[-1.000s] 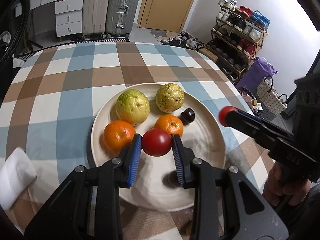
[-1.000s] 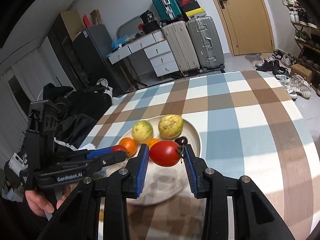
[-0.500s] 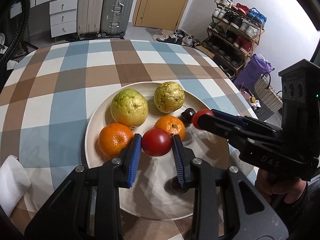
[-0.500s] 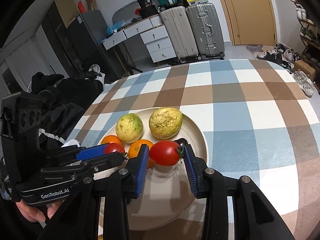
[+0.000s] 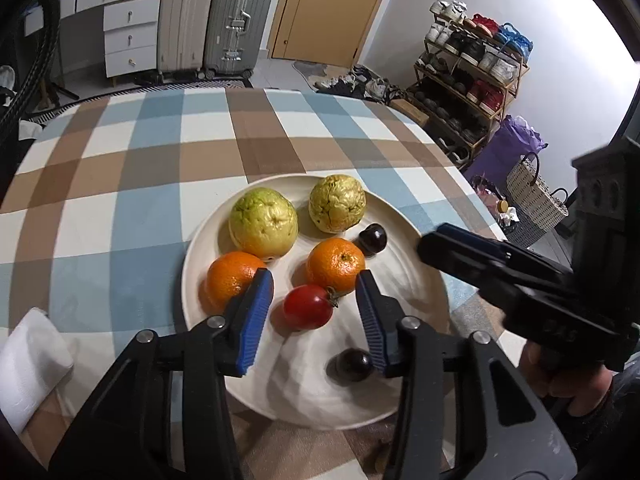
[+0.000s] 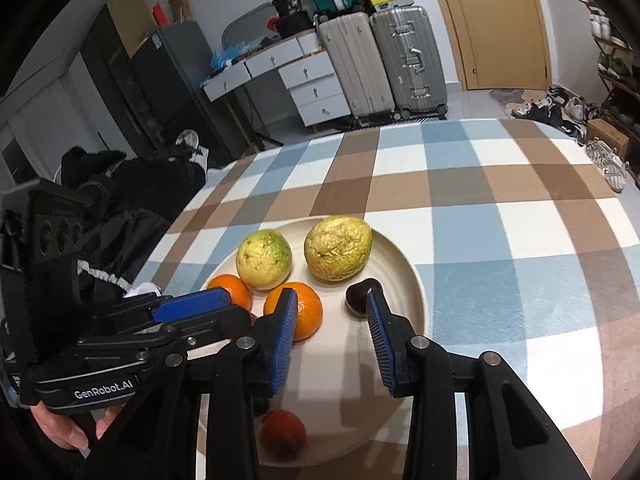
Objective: Organize fruits
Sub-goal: 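Open both tools to release the tomatoes on the plate and withdraw, then move both tools toward the two small brown kiwis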
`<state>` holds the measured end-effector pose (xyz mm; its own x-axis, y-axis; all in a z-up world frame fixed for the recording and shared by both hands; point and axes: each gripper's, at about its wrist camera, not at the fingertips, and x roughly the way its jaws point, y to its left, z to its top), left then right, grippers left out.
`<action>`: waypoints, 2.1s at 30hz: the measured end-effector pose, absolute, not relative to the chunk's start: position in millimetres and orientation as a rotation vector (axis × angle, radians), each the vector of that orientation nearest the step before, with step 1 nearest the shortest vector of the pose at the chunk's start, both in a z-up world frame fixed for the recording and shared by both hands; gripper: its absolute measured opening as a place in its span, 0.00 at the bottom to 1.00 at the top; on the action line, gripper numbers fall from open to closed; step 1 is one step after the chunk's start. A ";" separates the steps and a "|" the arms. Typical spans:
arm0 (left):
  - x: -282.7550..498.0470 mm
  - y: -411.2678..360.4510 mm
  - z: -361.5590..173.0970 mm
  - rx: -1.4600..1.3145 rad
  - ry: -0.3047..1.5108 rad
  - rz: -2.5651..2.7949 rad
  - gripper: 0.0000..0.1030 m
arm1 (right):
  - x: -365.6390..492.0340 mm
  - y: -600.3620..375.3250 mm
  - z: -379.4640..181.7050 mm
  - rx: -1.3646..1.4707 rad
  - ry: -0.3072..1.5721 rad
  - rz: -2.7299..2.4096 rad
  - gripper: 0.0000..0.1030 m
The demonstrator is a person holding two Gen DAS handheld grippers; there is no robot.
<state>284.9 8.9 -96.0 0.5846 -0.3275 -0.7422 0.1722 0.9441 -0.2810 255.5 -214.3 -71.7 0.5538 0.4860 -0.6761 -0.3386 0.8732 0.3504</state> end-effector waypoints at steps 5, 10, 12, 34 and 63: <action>261.0 9.3 -74.6 -0.174 0.857 -0.278 0.54 | 228.0 -228.4 -49.8 0.199 0.793 0.465 0.53; 224.6 10.1 -51.6 -0.146 0.809 -0.242 0.67 | 190.2 -238.2 -29.3 0.205 0.718 0.477 0.71; 212.3 11.5 -46.1 -0.139 0.797 -0.222 0.74 | 169.5 -240.9 -22.0 0.194 0.680 0.489 0.76; 80.9 23.4 -41.9 -0.102 0.728 -0.045 0.99 | 50.7 -226.0 -6.4 0.140 0.540 0.467 1.00; 69.9 55.5 -103.5 -0.180 0.840 -0.061 0.99 | 96.4 -180.4 -93.2 0.123 0.876 0.501 0.81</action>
